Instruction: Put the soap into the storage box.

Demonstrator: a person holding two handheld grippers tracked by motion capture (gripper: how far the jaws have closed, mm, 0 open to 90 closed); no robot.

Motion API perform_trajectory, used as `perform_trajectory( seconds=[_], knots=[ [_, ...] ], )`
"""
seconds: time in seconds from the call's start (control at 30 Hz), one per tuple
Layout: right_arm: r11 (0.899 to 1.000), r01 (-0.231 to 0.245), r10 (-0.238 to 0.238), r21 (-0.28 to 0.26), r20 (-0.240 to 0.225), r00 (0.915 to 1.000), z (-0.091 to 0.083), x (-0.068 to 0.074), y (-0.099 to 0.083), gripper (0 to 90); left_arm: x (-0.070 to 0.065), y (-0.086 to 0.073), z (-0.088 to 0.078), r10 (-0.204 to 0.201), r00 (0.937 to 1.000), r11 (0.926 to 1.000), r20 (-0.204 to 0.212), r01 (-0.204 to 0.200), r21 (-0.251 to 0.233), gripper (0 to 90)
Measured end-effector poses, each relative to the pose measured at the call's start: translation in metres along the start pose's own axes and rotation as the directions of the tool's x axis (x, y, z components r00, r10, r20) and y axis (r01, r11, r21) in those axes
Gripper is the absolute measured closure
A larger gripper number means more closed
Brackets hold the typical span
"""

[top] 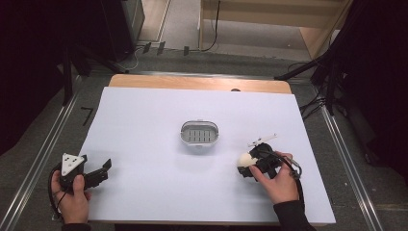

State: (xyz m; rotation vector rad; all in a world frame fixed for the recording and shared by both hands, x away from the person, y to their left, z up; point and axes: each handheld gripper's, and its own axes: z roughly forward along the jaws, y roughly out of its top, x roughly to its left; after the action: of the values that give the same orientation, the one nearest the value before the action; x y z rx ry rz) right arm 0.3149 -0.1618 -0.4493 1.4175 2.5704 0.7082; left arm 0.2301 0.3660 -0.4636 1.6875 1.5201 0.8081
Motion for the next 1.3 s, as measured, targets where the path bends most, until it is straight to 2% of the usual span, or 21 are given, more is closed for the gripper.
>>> perform_trajectory(
  seconds=[0.53,1.3],
  knots=[
    [1.000,-0.031,0.031,0.001,0.026,0.9992,0.008,0.002,0.005,21.4,0.000,0.000,0.000,0.000,1.0000,1.0000,0.002,0.000,0.000,14.2],
    [1.000,-0.010,0.010,-0.003,0.025,0.9996,0.010,0.002,0.004,23.7,0.000,0.000,0.000,-0.004,1.0000,1.0000,0.003,0.004,0.000,14.2]
  ],
)
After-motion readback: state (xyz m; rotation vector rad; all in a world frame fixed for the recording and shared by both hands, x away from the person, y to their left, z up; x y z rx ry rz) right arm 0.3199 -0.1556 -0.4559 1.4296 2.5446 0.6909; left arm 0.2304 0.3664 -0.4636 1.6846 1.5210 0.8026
